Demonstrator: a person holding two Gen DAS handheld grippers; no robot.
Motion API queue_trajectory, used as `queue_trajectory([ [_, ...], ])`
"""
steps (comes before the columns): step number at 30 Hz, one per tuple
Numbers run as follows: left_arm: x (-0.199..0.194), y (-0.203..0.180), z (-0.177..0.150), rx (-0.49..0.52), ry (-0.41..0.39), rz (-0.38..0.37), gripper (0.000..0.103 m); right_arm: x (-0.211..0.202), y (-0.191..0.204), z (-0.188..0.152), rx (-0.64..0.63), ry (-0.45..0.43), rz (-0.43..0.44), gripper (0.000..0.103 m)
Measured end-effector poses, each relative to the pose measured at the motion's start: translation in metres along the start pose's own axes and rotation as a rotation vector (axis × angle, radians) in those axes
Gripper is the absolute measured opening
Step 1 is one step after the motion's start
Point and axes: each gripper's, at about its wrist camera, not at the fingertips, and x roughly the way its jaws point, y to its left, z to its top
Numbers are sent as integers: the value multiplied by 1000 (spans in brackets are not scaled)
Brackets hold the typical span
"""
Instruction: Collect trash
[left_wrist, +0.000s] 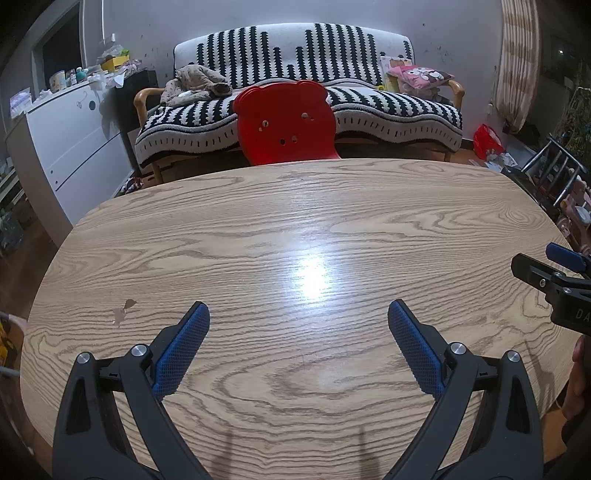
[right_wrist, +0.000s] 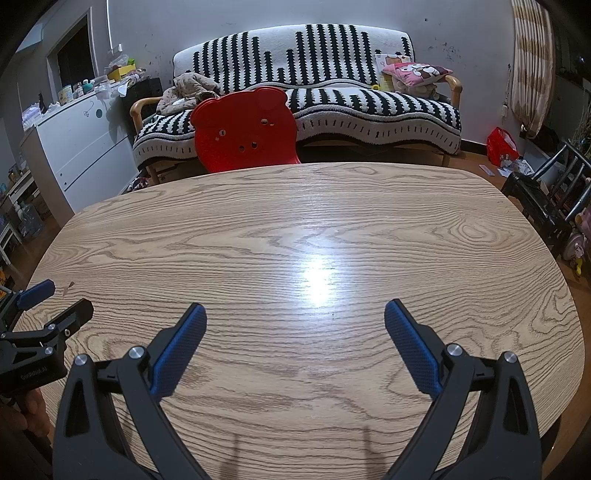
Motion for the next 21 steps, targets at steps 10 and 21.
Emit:
queue_trajectory([
  [10, 2, -1, -2, -1, 11, -3, 94, 0, 0, 0, 1, -2, -2, 93],
  [21, 0, -2, -3, 4, 11, -16, 94, 0, 1, -1, 1, -1, -2, 93],
])
